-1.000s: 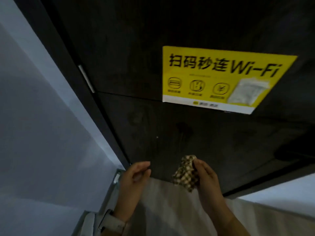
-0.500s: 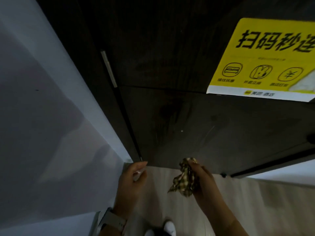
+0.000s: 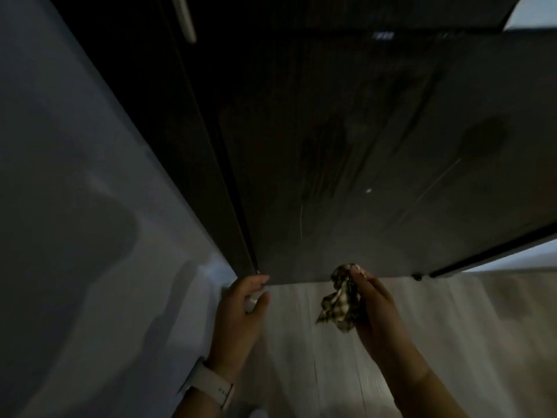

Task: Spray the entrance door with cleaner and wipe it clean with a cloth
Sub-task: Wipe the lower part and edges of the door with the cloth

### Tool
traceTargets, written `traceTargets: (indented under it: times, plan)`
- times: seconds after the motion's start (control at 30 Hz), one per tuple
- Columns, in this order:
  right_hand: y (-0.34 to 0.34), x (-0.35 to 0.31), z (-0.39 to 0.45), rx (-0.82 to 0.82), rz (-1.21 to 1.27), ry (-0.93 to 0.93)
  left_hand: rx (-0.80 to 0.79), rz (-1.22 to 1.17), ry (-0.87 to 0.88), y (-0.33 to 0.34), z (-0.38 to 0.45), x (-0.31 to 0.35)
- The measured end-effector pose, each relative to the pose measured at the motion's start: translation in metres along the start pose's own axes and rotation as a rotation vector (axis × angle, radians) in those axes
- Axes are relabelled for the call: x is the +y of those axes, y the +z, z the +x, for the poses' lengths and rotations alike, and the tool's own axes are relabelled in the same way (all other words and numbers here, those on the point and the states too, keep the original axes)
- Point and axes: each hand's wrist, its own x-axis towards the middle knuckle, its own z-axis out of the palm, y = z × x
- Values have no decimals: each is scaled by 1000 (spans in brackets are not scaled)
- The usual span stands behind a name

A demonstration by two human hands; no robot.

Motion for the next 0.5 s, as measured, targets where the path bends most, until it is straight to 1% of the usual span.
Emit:
traceTargets:
  times: [0.1,0.2,0.27,0.37,0.5]
  plan:
    - [-1,43,38,-59,62,41,1,65,105,12,25,-46]
    - [-6,79,77,-141,211,104,55,115,259,30,53,-86]
    - [-7,99,105,-164,281,70,77,134,370,41,74,-104]
    - [-9,118,137,-172,311,-67,133,175,534,51,98,-114]
    - [-4,120,154,-199,228,-394,285,223,779,48,113,-107]
